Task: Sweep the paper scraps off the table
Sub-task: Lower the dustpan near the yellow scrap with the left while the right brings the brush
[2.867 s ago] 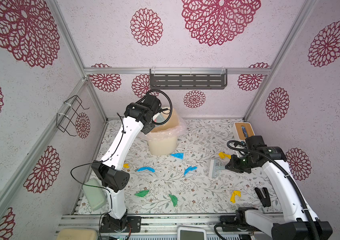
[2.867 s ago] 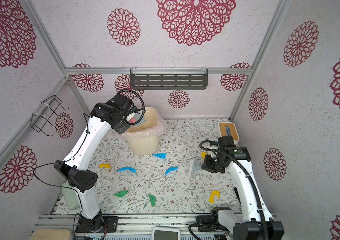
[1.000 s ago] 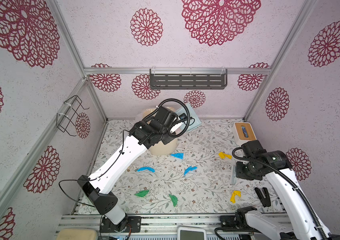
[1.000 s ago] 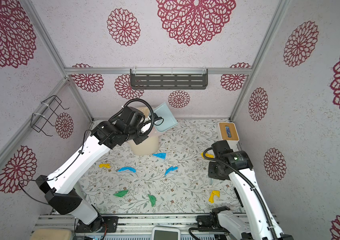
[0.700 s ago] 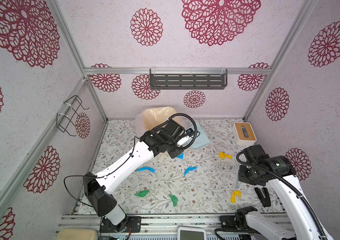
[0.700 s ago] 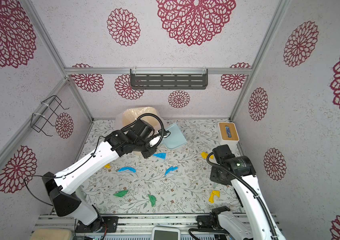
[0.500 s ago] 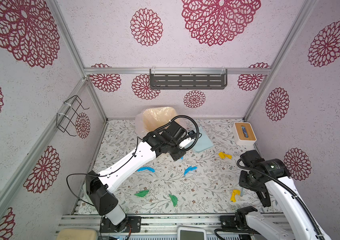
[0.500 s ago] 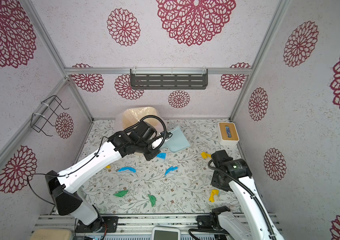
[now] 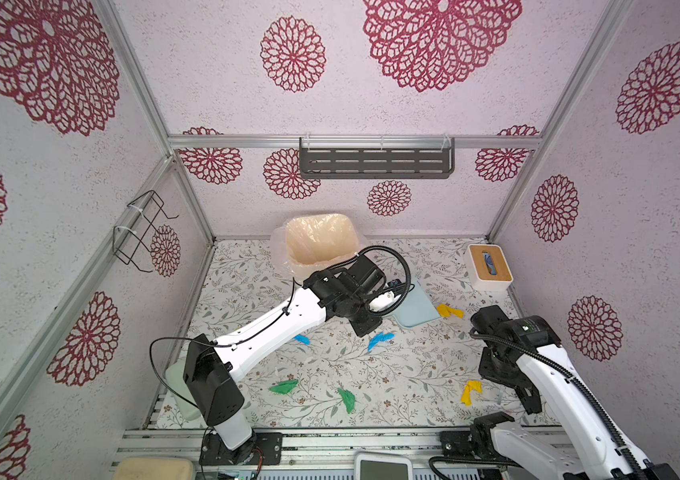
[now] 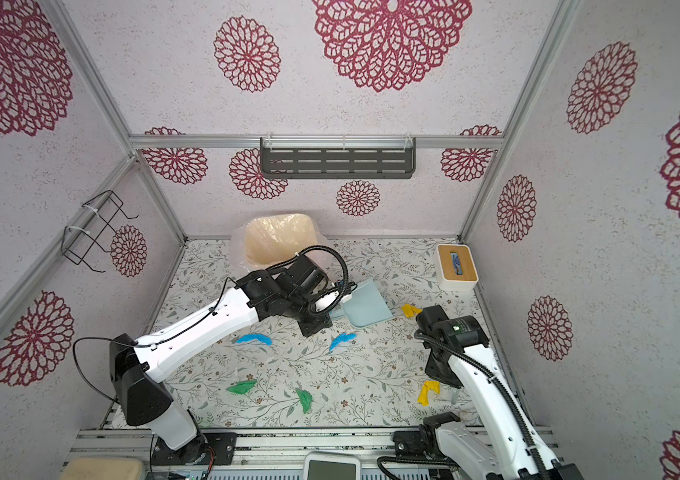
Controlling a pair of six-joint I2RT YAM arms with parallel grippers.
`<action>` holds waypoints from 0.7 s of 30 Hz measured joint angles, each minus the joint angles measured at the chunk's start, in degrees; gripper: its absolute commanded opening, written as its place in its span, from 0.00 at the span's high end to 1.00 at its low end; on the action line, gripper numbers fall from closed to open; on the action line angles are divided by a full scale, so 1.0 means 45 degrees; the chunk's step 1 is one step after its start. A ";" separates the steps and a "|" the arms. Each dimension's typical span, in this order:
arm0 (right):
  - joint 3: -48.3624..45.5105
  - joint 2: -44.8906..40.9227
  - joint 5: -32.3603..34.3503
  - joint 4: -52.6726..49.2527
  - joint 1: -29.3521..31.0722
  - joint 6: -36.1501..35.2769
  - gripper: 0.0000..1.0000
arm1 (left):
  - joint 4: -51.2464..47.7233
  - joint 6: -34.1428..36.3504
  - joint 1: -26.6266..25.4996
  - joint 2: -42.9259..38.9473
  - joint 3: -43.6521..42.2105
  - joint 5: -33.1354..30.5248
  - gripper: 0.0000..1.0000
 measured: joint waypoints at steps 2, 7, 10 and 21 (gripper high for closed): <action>-0.0112 0.0068 -0.0019 -0.0024 0.0058 0.0175 1.00 | -0.0102 0.0000 0.0000 0.0112 0.0000 0.0175 1.00; -0.0126 0.0432 -0.0015 -0.0010 0.0214 0.0554 1.00 | -0.0117 0.0000 0.0000 0.0282 0.0000 0.0481 1.00; -0.0170 0.0743 -0.0010 -0.0005 0.0335 0.0743 1.00 | -0.0185 0.0005 0.0000 0.0413 0.0010 0.0665 1.00; -0.0471 0.1433 -0.0136 0.0389 0.0389 0.0962 1.00 | -0.0495 0.0102 0.0000 0.0738 0.0015 0.0855 1.00</action>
